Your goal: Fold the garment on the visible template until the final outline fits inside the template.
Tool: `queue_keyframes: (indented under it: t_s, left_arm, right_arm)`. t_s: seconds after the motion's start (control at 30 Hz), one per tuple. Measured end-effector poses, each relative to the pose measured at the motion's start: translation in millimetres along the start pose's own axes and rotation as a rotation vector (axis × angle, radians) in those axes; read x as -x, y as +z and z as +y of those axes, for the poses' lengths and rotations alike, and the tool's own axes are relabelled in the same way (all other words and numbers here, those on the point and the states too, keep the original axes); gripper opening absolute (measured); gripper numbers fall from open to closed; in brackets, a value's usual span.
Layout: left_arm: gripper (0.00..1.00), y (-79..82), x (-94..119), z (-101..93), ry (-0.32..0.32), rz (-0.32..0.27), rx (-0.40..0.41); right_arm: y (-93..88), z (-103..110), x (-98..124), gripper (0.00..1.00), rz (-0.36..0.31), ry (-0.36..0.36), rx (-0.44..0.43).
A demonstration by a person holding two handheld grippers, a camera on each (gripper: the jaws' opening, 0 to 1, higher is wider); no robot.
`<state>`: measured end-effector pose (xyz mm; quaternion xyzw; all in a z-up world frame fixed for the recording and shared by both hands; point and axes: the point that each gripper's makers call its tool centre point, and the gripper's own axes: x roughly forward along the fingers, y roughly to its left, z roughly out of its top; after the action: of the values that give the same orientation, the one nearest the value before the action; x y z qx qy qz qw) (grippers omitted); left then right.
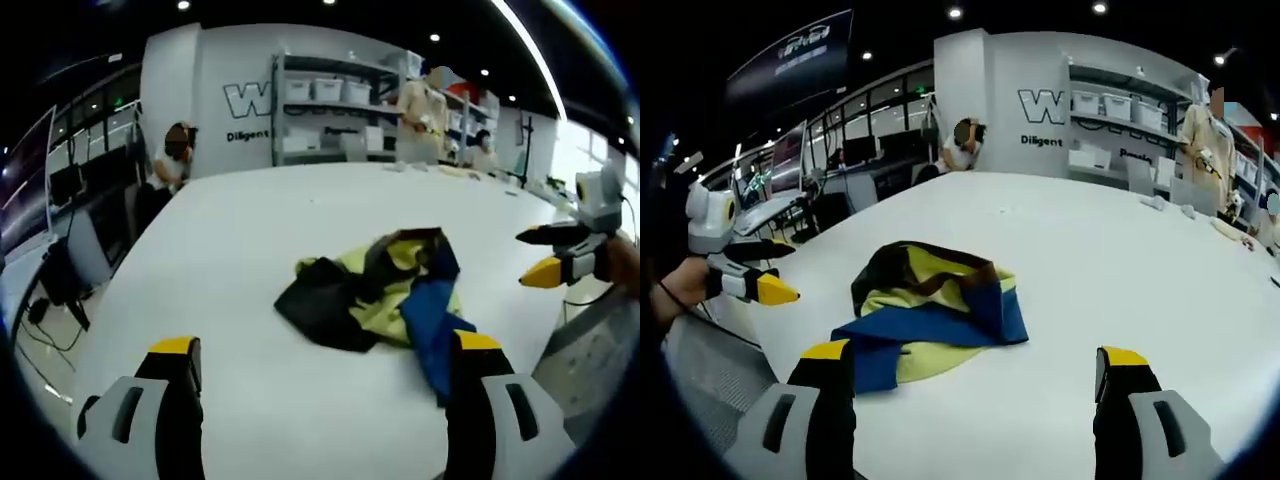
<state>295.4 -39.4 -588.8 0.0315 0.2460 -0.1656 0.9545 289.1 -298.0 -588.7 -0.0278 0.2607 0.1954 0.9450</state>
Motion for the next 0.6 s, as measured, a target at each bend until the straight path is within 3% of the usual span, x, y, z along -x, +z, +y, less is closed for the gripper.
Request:
queue_keyframes:
  t_s: [0.33, 0.6]
  left_arm:
    - [0.97, -4.5, -0.9, 0.3, -0.004, 0.024, 0.0]
    - [0.98, -3.4, -1.2, 5.6, 0.019, 0.02, 0.007]
  right_arm:
    - [-2.5, -0.6, -2.0, 0.99, 0.022, -0.018, 0.055]
    - [-0.6, -2.4, -2.6, 0.99, 0.015, -0.017, 0.046]
